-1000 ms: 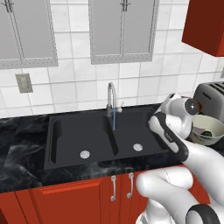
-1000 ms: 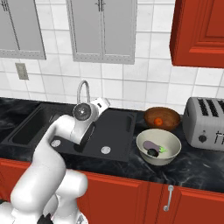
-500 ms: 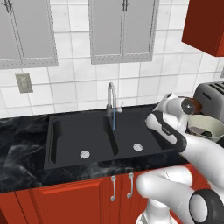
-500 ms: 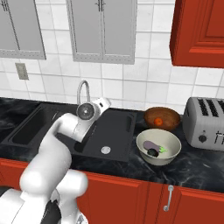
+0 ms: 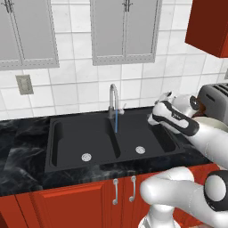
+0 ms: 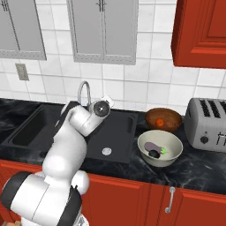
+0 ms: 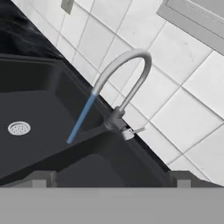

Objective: Pick the eggplants from the sink and place them in one bowl. Place the apple in the other bowl. Then turn off the sink faucet.

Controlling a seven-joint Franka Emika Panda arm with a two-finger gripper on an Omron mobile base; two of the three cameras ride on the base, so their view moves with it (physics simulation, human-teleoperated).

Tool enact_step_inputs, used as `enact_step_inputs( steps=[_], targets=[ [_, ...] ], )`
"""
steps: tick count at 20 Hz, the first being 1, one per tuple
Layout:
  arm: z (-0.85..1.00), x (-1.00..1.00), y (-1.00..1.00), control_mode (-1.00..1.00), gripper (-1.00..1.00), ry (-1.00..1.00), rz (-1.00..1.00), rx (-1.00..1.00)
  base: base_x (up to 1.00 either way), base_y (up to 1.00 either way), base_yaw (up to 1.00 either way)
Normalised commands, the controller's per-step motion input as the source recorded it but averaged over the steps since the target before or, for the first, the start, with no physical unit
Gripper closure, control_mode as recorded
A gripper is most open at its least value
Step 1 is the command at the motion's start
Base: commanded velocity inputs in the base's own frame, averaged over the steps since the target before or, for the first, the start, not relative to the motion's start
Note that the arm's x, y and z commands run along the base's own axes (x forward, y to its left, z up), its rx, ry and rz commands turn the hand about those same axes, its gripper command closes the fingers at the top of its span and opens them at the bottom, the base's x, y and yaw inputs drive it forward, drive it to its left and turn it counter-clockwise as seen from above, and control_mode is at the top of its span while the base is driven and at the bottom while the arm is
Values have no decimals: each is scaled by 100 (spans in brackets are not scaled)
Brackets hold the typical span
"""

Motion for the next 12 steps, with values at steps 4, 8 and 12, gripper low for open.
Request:
enact_step_inputs(
  steps=[4,8,12],
  targets=[
    [-4,30,0,-100,-100,0,27,0,0,0,0],
    [-1,4,6,-100,-100,0,6,0,0,0,0],
    [-7,5,3,-100,-100,-5,0,0,0,0,0]
  ],
)
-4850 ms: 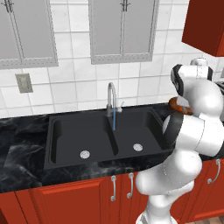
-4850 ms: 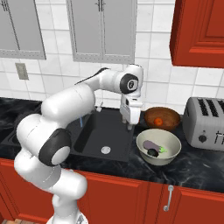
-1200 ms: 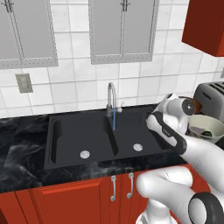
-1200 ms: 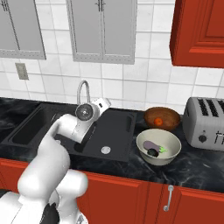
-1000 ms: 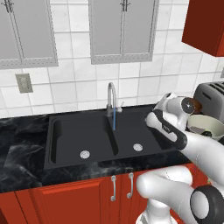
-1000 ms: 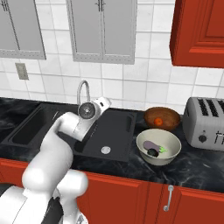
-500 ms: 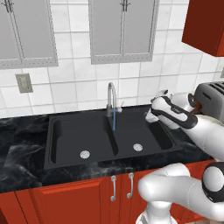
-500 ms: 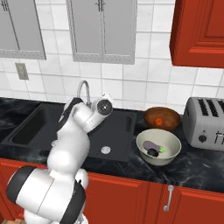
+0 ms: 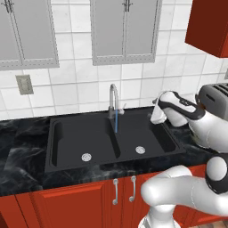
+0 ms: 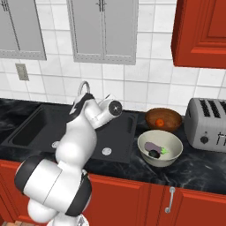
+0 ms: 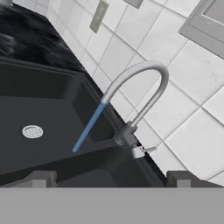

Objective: Pick the eggplants from the sink and place them in one bowl. Place the apple in the other bowl. Then turn off the sink faucet.

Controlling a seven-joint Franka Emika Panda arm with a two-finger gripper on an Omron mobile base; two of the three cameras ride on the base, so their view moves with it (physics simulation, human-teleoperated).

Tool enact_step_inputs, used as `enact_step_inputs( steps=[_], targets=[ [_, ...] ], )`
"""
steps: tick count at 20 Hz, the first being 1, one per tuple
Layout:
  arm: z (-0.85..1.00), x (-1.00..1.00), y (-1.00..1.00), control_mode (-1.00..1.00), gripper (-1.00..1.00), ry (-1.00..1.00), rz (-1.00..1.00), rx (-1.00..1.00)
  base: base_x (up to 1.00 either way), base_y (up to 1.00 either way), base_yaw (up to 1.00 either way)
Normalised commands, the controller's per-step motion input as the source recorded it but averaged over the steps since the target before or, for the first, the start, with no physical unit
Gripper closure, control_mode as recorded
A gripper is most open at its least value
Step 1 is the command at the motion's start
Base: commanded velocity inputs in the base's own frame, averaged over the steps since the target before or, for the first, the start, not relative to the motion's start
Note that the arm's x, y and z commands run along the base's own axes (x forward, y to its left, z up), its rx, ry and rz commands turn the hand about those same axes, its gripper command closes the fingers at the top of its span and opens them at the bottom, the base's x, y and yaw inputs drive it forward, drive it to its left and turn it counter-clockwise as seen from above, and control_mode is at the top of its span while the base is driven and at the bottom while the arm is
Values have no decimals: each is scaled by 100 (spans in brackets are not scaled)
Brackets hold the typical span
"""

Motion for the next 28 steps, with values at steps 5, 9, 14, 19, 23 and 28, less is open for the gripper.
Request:
enact_step_inputs(
  steps=[5,9,14,19,23,28],
  targets=[
    [-1,17,8,-100,-100,0,0,0,0,0,0],
    [0,16,0,-100,-100,0,0,0,0,0,0],
    [-1,8,0,-100,-100,0,0,1,0,0,0],
    [-2,19,0,-100,-100,0,0,1,0,0,0],
    [0,22,0,-100,-100,0,0,0,0,0,0],
    [0,8,0,-100,-100,0,0,0,0,0,0]
  ],
)
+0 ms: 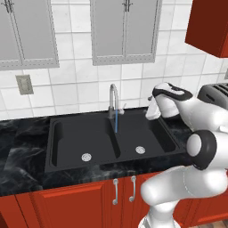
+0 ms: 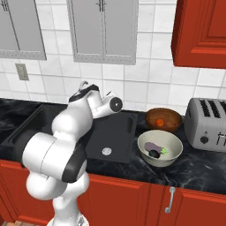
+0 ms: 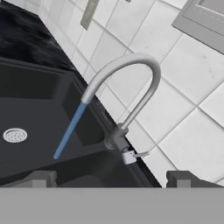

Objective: Pick the eggplants from the sink and place them in one bowl. Place the apple in the other bowl. Then turn off the sink faucet.

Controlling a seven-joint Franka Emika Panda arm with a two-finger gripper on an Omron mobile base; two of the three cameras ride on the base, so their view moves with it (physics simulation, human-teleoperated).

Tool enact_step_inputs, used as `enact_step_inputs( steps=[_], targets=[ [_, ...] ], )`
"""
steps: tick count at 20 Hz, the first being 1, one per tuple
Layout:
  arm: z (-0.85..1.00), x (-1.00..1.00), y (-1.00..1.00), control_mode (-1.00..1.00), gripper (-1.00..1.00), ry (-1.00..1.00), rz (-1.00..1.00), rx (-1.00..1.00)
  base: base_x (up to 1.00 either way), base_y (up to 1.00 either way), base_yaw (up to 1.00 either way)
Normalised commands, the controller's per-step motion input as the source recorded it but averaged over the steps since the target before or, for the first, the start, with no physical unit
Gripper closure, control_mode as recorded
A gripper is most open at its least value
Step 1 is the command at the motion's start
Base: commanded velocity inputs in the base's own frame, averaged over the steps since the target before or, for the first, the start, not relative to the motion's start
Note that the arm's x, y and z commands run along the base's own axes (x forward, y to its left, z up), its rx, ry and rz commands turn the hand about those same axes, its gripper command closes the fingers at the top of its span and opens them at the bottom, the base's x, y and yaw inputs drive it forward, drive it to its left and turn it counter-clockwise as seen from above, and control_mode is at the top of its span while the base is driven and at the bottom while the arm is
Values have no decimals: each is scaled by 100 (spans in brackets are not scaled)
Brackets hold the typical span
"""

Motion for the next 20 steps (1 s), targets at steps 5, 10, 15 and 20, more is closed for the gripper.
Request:
enact_step_inputs(
  steps=[5,10,15,20],
  targets=[
    [0,10,0,-100,-100,0,0,0,0,0,0],
    [0,21,0,-100,-100,0,0,0,0,0,0],
    [0,21,0,-100,-100,0,0,1,0,0,0],
    [-5,19,0,-100,-100,0,0,2,0,0,0]
  ],
)
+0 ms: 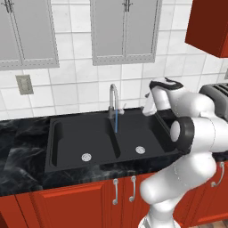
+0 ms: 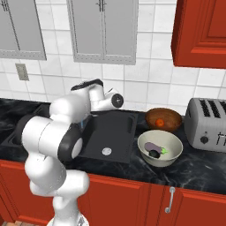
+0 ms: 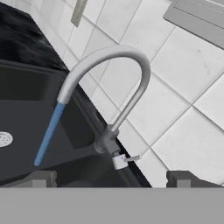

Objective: Pick the eggplants from the sink and place them in one bowl. Place the apple in the other bowl. Then turn off the sink faucet.

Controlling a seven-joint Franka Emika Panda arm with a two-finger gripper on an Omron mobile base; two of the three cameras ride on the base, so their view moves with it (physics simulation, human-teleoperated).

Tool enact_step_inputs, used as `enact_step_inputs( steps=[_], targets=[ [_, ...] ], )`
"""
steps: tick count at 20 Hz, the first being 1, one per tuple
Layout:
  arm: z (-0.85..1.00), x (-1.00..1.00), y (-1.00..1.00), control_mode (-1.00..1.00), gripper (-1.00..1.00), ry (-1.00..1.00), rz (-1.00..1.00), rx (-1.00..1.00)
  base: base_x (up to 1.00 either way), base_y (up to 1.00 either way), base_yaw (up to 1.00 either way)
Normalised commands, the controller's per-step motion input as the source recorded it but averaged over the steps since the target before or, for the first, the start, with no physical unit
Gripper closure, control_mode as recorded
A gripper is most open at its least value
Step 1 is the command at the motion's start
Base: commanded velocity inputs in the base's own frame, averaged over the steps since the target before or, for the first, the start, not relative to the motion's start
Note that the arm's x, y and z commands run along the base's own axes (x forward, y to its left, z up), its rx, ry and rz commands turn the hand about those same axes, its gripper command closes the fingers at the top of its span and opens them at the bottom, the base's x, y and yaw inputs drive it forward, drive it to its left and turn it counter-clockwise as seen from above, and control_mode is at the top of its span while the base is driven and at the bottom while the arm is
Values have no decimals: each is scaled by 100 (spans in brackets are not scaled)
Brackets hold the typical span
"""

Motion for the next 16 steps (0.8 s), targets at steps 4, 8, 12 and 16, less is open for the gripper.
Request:
enact_step_inputs(
  steps=[4,8,12,16],
  targets=[
    [-13,23,0,-100,-100,0,0,3,0,0,0],
    [-14,25,0,-100,-100,0,0,3,0,0,0],
    [-10,28,0,-100,-100,0,0,5,0,0,0],
    [-4,28,-3,-100,-100,0,0,6,0,0,0]
  ],
)
